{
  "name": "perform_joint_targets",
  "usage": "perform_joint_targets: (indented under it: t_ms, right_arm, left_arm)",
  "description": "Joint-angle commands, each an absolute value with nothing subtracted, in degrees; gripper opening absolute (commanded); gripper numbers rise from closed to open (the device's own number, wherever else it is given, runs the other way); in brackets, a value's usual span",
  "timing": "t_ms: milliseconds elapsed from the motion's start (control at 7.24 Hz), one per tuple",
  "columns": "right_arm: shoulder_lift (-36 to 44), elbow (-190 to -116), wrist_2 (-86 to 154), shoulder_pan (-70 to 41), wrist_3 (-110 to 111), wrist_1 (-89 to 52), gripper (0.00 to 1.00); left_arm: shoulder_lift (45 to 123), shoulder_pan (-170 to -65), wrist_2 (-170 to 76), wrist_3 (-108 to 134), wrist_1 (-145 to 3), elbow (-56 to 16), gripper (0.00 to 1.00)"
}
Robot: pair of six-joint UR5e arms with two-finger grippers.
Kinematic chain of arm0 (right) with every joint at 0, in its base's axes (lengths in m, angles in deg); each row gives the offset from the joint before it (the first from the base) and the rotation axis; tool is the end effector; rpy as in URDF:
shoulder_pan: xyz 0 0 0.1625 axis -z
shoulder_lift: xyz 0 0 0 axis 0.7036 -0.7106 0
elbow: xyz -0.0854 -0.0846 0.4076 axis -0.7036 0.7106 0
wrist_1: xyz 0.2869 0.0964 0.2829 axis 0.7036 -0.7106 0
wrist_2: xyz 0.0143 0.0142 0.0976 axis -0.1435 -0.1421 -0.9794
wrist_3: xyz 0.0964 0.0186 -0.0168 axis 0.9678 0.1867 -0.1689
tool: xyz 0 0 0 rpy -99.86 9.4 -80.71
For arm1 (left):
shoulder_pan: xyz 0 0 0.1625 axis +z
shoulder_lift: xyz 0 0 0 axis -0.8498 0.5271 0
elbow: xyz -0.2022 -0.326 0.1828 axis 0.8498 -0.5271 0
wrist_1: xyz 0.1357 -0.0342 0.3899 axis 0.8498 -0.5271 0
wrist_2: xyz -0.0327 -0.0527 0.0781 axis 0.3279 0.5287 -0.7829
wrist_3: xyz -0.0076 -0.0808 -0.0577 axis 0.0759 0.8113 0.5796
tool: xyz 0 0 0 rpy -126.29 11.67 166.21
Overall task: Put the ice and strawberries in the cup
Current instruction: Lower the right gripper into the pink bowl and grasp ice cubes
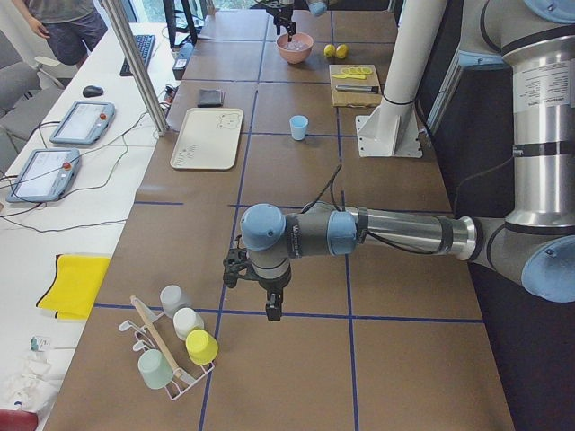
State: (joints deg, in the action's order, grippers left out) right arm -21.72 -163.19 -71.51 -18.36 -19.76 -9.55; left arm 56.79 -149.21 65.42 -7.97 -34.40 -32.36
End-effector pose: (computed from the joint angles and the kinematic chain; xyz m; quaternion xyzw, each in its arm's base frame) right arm -0.1512 -0.4561 0.5509 0.1782 -0.3594 -0.3239 0.8568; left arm -0.0716 -0.4254 0.6266 -0.0159 0.3770 0.0261 0.9257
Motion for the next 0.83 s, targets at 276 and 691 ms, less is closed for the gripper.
perform_joint_targets:
  t_ms: [276,691]
  right_arm:
    - [-23.9,-163.5,-71.4,-16.1,-19.9,-9.7,0.88]
    - [-24.3,-163.5,-71.4,-15.5,-20.0,-9.8,0.59]
  left_arm:
    - [56.8,-149.0,65.4,-7.9,-34.4,-32.4,1.00]
    - [56.8,-148.7,65.4,-8.0,-34.5,-32.4,1.00]
